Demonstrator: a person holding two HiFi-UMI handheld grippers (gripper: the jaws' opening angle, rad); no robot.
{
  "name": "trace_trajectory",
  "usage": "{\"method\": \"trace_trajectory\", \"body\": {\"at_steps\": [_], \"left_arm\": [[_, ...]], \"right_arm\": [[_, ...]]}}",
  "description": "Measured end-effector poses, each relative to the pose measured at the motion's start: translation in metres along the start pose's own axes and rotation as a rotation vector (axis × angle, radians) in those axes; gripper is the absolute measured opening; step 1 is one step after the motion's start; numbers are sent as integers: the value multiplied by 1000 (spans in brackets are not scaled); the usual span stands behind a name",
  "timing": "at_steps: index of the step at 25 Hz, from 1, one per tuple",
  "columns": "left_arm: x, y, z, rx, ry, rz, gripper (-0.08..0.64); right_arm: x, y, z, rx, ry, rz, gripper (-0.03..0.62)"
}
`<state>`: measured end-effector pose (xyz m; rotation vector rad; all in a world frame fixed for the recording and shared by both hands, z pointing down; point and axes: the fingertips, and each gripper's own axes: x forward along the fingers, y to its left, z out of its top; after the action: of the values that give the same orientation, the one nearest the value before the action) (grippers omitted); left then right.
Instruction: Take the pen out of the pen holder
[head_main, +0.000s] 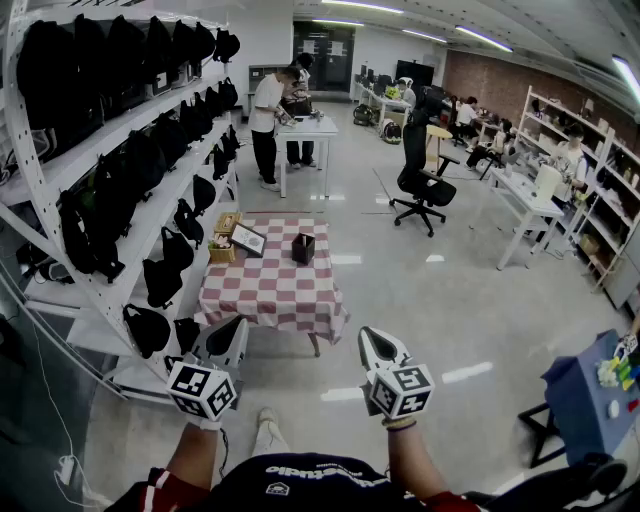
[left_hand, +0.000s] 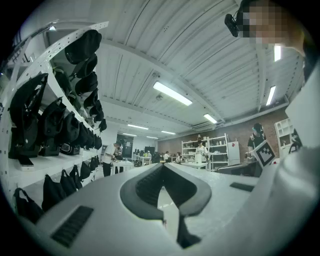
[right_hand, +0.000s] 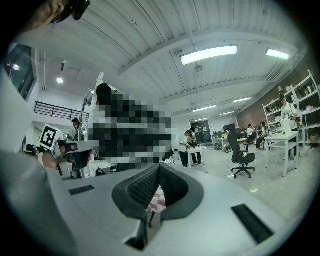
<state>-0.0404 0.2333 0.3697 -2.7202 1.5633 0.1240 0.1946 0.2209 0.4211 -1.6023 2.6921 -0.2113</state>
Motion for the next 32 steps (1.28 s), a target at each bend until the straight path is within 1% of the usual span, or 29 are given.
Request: {"method": "trace_trajectory", "body": {"at_steps": [7, 16, 19, 22, 25, 32], "left_arm": [[-1, -7, 3, 10, 0, 8, 6], [-6, -13, 7, 1, 6, -4, 6], [-7, -10, 5, -3, 14, 2, 6], [-2, -5, 2, -6, 14, 1, 6], [3, 0, -4, -20, 17, -1, 6], [17, 13, -16, -45, 26, -5, 6]], "right_arm": [[-5, -1, 7, -35, -18, -6, -2], [-6, 3, 9, -28, -22, 4, -2], [-6, 2, 6, -29, -14, 3, -2], [-4, -1, 7, -26, -26, -14, -2], [0, -2, 5, -12, -32, -10, -2], [17, -3, -1, -13, 5, -3, -2]]}}
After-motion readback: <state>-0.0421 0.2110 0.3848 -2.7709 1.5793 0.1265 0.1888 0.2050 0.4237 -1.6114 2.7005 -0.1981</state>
